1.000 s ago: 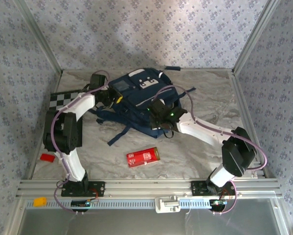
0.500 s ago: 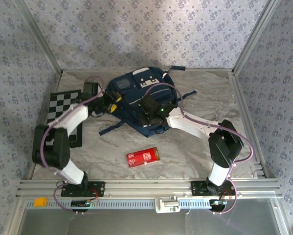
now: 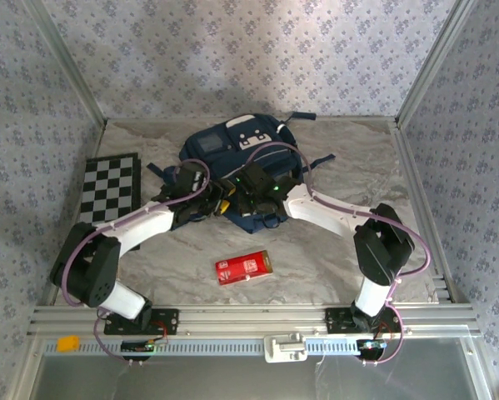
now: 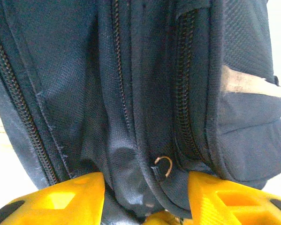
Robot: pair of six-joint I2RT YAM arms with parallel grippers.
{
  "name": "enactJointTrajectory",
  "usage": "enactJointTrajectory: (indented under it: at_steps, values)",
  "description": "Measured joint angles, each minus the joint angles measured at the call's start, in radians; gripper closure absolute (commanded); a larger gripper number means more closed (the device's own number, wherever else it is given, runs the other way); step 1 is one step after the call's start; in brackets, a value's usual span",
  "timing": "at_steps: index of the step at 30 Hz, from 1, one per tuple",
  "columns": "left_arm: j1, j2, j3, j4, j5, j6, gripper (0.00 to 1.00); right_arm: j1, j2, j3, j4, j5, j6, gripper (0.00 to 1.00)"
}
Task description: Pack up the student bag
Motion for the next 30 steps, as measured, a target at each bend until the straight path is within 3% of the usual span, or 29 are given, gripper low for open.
enactJointTrajectory:
  at_steps: [4, 7, 8, 15, 23, 28, 30]
  values:
    - [-0.023, 0.01, 0.011, -0.005, -0.06, -0.01, 0.79, 0.0, 0.008, 0.0, 0.005, 0.0, 0.005, 1.0]
    - [-0.024, 0.01, 0.031, -0.019, -0.1, -0.003, 0.98, 0.0, 0.01, 0.0, 0.003, 0.009, 0.007, 1.0]
    - [-0.023, 0.01, 0.04, -0.034, -0.111, 0.002, 1.0, 0.0, 0.01, 0.0, -0.002, 0.014, 0.007, 1.0]
    - [0.043, -0.006, 0.097, -0.14, -0.083, 0.126, 1.0, -0.019, -0.044, -0.044, 0.008, 0.041, -0.01, 1.0]
    - [0.206, 0.014, 0.192, -0.242, 0.06, 0.313, 1.0, -0.179, -0.164, -0.16, 0.004, 0.005, -0.07, 1.0]
    - [0.283, 0.111, 0.306, -0.268, 0.079, 0.409, 1.0, -0.107, -0.137, -0.111, -0.019, -0.037, -0.102, 1.0]
    - [0.308, 0.159, 0.368, -0.285, 0.079, 0.442, 0.91, -0.065, -0.096, -0.062, -0.025, -0.052, -0.102, 1.0]
